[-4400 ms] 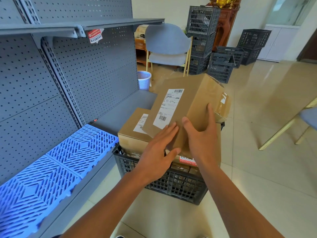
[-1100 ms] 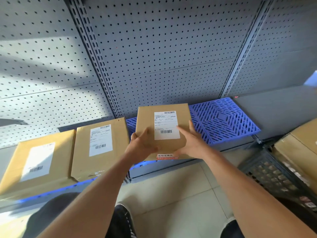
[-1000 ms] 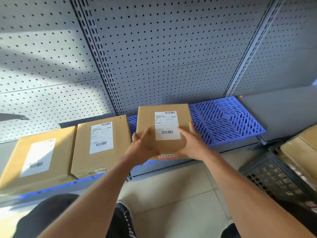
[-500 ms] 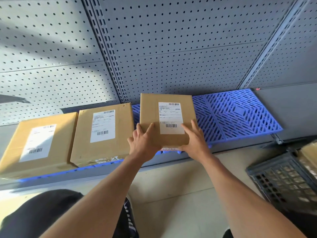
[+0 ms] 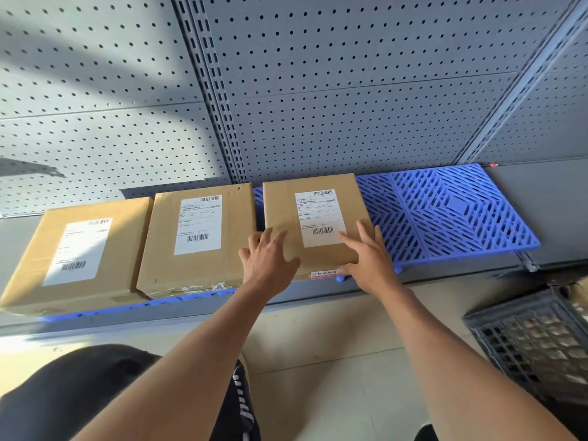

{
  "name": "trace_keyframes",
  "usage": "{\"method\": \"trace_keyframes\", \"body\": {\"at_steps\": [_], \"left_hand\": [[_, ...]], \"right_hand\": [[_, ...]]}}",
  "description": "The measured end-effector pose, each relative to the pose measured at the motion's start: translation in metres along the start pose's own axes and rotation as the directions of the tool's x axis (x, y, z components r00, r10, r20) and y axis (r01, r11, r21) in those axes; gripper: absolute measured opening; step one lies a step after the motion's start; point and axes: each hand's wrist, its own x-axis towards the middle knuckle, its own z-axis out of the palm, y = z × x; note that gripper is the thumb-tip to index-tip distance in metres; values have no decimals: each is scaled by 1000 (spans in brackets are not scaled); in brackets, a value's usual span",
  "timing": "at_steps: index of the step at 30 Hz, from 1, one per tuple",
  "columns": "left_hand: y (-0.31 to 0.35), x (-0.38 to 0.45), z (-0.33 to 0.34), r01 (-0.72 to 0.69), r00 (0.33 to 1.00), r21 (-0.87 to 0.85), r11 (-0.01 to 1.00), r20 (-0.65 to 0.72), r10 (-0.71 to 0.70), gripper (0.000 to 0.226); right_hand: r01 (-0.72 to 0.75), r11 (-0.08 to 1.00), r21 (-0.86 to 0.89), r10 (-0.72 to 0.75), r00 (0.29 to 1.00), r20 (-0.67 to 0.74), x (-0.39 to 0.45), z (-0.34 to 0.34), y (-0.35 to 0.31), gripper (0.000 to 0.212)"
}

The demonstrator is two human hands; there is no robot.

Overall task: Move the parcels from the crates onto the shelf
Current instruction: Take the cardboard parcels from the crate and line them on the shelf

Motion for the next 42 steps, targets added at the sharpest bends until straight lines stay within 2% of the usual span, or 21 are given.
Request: {"method": "trace_keyframes", "body": {"at_steps": [5,9,16,23,27,31,36,39,42], "left_hand": [[-13,2,-11,75,994,15,997,-76,-73,53],[-36,-1,-16,138,989,85,987,-72,-132,57],[-52,-5,-24,42,999,98,994,-22,-40,59],[-61,-1,-22,17,1000,152,988,22,-20,68],[-61,0,-20,15,1000,140,990,12,-16,52],[-57,2,-23,17,1000,138,990,4,-18,46],[-48,3,-32,47,999,99,994,-15,-45,33],[-38,0,-34,39,996,106,994,-81,-31,28],[-16,-6,-40,-34,993,100,994,-111,45,31]], "right_hand": [[1,1000,-13,-1,1000,6,1,0,-2,85],[12,999,-32,-11,1000,18,3,0,-6,84],[34,999,-39,-33,999,37,7,4,-16,84],[47,995,-86,-42,997,63,8,5,-19,82],[62,994,-88,-56,996,69,7,3,-18,82],[77,993,-84,-72,996,60,4,3,-17,81],[103,981,-166,-98,995,38,1,0,-18,76],[82,988,-131,-87,996,-30,-4,-8,-23,68],[64,995,-76,-69,995,-69,-16,-25,-24,55]]}}
